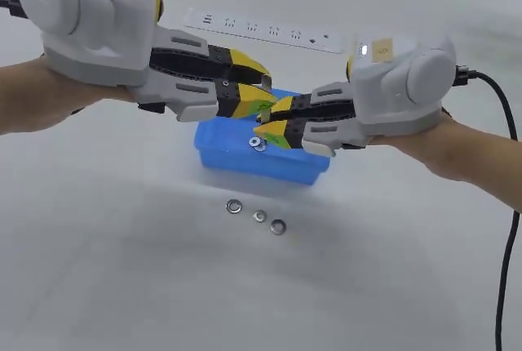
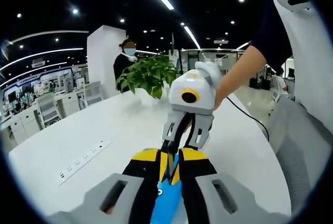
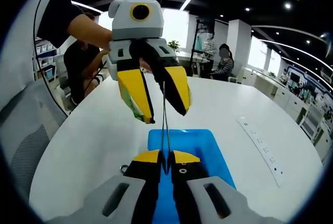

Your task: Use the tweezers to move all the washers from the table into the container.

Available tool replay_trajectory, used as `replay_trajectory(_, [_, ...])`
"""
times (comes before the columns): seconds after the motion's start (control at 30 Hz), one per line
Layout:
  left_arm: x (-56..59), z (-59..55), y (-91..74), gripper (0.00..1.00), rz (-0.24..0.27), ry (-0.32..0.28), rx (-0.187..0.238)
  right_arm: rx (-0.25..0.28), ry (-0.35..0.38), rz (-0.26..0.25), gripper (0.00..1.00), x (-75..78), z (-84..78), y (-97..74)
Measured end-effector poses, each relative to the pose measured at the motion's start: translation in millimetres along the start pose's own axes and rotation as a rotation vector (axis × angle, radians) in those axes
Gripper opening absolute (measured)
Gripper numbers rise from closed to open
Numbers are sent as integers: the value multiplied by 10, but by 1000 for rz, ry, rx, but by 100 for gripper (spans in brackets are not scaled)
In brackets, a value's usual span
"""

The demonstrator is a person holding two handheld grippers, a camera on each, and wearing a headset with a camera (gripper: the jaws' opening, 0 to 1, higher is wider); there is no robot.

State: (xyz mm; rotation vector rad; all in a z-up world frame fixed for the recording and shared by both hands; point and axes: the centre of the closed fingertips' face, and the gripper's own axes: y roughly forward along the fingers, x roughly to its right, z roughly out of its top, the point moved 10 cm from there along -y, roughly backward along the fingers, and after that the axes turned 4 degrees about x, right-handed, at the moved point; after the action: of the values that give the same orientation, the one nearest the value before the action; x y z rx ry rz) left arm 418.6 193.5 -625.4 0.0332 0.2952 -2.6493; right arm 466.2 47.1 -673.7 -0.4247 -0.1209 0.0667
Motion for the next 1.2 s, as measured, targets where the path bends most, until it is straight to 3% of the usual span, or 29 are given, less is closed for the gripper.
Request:
replay_trajectory(0.23, [47,-2,34,12,-22,6,-9,-8,4,10,8,0,-22,-6])
replay_trajectory(0.43, [18,10,36,7,-17,8,-18,-12,8,18,8,-17,-38,-19])
replay_trajectory(0.63, [62,36,63,6,-25,53,-24,-13,-5,17,8,-14,-27,-33])
replay_trajectory(0.7, [78,52,75,5,-32,109,-27,-13,-14,19,9,-16,-20,-40])
replay_trajectory(0.8, [91,61,98,5,-37,128,-33,-18,-22,14,10,-16,-16,-50])
replay_trajectory(1.07, [110,80,110,4,-46,138,-53,-40,-36,3,11,-34,1,-66])
replay_trajectory(1.2, [123,100,123,5,-20,151,-71,-54,-42,-18,12,-38,11,-73])
